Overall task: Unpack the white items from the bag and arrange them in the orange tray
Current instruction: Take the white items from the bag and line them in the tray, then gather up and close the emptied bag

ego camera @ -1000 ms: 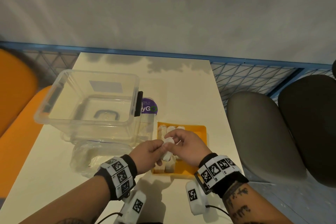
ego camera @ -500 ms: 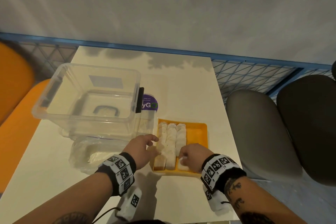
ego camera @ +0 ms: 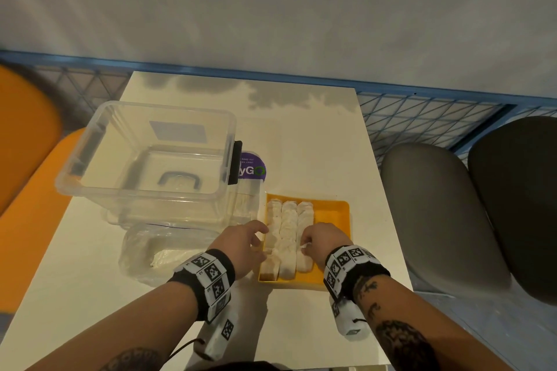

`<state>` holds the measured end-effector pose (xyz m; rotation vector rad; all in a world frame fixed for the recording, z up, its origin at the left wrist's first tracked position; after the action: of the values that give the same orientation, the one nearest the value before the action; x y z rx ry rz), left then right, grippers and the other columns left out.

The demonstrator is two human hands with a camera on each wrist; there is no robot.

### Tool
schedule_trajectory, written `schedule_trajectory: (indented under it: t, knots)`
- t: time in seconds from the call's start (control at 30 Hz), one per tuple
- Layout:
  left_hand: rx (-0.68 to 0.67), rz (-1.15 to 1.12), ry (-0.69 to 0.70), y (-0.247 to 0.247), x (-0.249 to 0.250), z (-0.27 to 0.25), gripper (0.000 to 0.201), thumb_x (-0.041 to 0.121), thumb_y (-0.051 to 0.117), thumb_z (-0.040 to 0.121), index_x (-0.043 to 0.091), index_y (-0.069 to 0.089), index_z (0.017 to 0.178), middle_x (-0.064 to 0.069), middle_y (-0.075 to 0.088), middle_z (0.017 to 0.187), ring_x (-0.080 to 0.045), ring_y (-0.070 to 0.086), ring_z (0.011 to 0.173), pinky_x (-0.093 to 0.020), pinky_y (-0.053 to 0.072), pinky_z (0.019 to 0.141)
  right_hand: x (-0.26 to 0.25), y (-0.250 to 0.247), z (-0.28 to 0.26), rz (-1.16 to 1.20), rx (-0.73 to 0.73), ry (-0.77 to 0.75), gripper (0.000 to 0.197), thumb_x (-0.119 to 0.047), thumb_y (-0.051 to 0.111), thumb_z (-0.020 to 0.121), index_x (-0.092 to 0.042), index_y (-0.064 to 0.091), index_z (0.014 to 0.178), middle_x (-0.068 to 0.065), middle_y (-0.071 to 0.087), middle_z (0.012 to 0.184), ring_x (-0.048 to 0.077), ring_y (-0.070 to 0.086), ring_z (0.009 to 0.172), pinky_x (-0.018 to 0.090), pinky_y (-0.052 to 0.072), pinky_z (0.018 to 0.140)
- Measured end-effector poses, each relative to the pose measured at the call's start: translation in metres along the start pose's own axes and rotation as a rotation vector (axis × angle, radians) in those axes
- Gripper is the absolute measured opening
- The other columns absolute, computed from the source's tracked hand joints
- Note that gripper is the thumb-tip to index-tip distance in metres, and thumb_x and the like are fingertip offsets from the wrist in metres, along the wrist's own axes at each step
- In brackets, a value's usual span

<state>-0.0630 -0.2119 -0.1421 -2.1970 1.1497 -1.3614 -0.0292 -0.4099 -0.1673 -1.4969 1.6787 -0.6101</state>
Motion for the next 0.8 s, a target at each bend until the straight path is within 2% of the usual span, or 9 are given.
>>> schedule_trajectory:
  t: [0.2,0.27,0.37,0.43,0.5,0.57,0.63,0.7,0.8]
  knots:
    - [0.011,0.008,-0.002,0.000,0.000,0.002,0.046,0.026,0.073,0.085,0.037,0.055,0.126,0.012,0.067,0.091,-0.004,0.061,0.084,-0.021,0.048,0.076,0.002,0.000,0.003,0.037,0.015,0.020,0.027,-0.024,0.066,0.088,-0.026,0.065,0.114,0.002,0.058,0.124,0.022,0.057,0.111,0.033,0.050,0.091]
    - [0.010,0.012,-0.002,0.001,0.000,0.003,0.046,0.026,0.073,0.085,0.037,0.055,0.126,0.012,0.067,0.090,-0.003,0.061,0.083,-0.020,0.047,0.074,0.002,-0.004,-0.005,0.058,0.080,0.025,0.034,-0.026,0.066,0.089,-0.025,0.060,0.122,0.001,0.053,0.128,0.022,0.055,0.116,0.036,0.049,0.096]
    - [0.005,0.016,0.002,0.002,0.000,0.003,0.044,0.027,0.072,0.086,0.038,0.054,0.126,0.012,0.066,0.093,-0.004,0.061,0.083,-0.020,0.046,0.074,-0.010,-0.005,-0.037,0.123,0.244,-0.083,0.032,-0.039,0.057,0.093,-0.028,0.058,0.123,-0.004,0.054,0.125,0.019,0.053,0.116,0.036,0.047,0.097]
    - [0.001,0.026,0.024,0.001,0.001,0.001,0.039,0.031,0.068,0.089,0.038,0.055,0.125,0.013,0.066,0.095,-0.004,0.061,0.082,-0.020,0.045,0.074,-0.021,0.016,-0.062,0.066,0.210,-0.186,0.037,-0.055,0.046,0.092,-0.034,0.058,0.121,-0.010,0.057,0.120,0.015,0.051,0.114,0.036,0.043,0.097]
    - [0.007,0.032,0.058,-0.004,0.000,-0.005,0.034,0.035,0.062,0.092,0.037,0.056,0.125,0.015,0.067,0.096,-0.004,0.061,0.079,-0.020,0.045,0.075,-0.023,0.044,-0.078,-0.036,0.167,-0.211,0.044,-0.063,0.038,0.090,-0.036,0.058,0.118,-0.014,0.060,0.115,0.015,0.052,0.109,0.039,0.042,0.094]
    - [0.029,0.012,0.068,-0.012,-0.007,-0.013,0.028,0.036,0.059,0.093,0.038,0.059,0.121,0.016,0.067,0.095,-0.002,0.060,0.076,-0.021,0.046,0.077,-0.019,0.064,-0.082,-0.097,0.216,-0.222,0.037,-0.058,0.040,0.085,-0.035,0.063,0.104,-0.014,0.064,0.096,0.016,0.061,0.091,0.040,0.049,0.078]
    - [0.075,-0.015,0.057,-0.025,-0.019,-0.024,0.019,0.034,0.061,0.093,0.044,0.060,0.109,0.015,0.068,0.094,-0.002,0.060,0.073,-0.020,0.048,0.075,-0.017,0.074,-0.079,-0.169,0.289,-0.230,0.026,-0.047,0.042,0.085,-0.034,0.065,0.088,-0.012,0.062,0.079,0.018,0.062,0.072,0.038,0.047,0.063]
    - [0.133,-0.050,0.029,-0.041,-0.035,-0.036,0.016,0.031,0.064,0.091,0.046,0.060,0.097,0.013,0.069,0.091,-0.003,0.061,0.072,-0.019,0.047,0.071,-0.015,0.074,-0.073,-0.191,0.346,-0.220,0.022,-0.035,0.044,0.087,-0.032,0.065,0.083,-0.009,0.060,0.074,0.020,0.059,0.067,0.038,0.040,0.061]
    - [0.248,-0.131,-0.027,-0.067,-0.056,-0.055,0.017,0.027,0.069,0.089,0.043,0.066,0.088,0.010,0.072,0.084,-0.007,0.066,0.075,-0.026,0.049,0.073,-0.020,0.062,-0.061,-0.183,0.359,-0.194,0.020,-0.031,0.043,0.087,-0.031,0.063,0.084,-0.008,0.060,0.077,0.022,0.060,0.071,0.040,0.038,0.065]
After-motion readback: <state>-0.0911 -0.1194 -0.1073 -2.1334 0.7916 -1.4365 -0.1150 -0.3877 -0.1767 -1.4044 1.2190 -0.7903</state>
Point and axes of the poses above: each hand's wrist, its own z-axis towards the middle knuckle, its own y-axis out of the palm, x = y × z, the point moved 6 cm from there along z, towards the middle knuckle
